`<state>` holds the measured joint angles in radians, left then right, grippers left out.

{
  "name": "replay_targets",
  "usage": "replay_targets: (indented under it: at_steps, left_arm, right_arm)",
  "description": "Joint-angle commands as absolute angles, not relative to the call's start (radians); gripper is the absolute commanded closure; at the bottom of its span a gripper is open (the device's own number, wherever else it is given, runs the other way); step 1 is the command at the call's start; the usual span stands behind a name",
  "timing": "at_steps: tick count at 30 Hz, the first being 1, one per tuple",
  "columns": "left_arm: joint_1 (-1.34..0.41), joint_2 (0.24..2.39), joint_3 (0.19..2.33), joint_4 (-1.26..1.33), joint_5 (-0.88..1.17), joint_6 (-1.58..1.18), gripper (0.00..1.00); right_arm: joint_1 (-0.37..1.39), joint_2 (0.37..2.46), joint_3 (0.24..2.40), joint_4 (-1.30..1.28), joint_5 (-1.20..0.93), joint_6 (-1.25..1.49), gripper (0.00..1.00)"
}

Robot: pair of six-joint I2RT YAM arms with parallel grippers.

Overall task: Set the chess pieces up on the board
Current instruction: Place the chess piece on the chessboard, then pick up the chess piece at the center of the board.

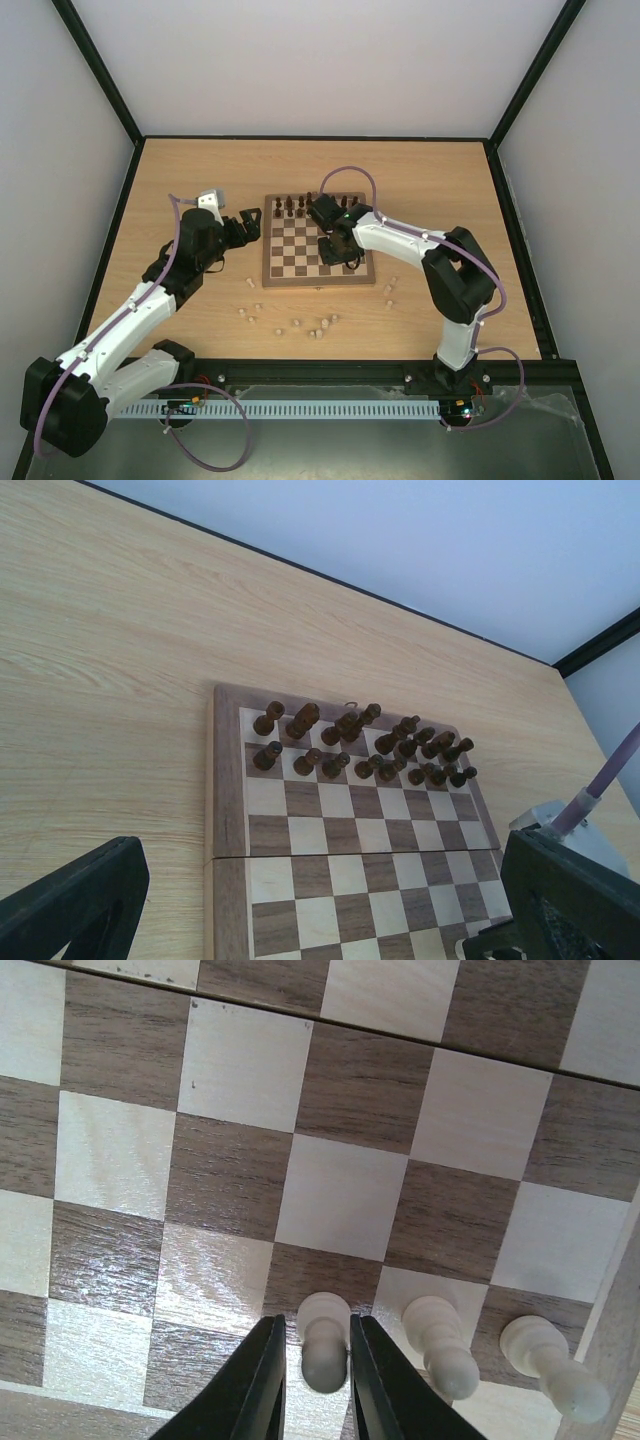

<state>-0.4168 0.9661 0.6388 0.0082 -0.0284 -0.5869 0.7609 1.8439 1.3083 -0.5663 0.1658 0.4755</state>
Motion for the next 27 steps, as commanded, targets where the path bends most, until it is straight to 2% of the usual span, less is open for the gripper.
replay_targets:
  at_steps: [1,7,11,18,21,27]
  left_arm:
    - [-0.420,0.955,0.660,0.000,-0.041,-0.584,0.01]
    - [-0.420,0.956,0.660,0.000,-0.043,-0.584,0.01]
    - [-0.420,0.954,0.660,0.000,-0.042,-0.584,0.00]
    - [-0.420,0.953,0.660,0.000,-0.037,-0.585,0.01]
    - [-0.420,0.952,0.660,0.000,-0.038,-0.585,0.00]
    - [-0.419,0.949,0.660,0.000,-0.037,-0.585,0.00]
  right_arm:
    - [0.769,1.864,1.327,-0.594,0.175,0.473,0.80]
    - [0.769,1.866,1.325,-0.587,0.169,0.472,0.79]
    - [0.768,1.797,1.319,-0.576,0.147,0.467,0.79]
    - [0.767,1.577,1.292,-0.644,0.214,0.474,0.64]
    - [0.756,1.514,1.237,-0.696,0.288,0.499,0.61]
    - [0.645,1.384,1.034,-0.699,0.276,0.570,0.60]
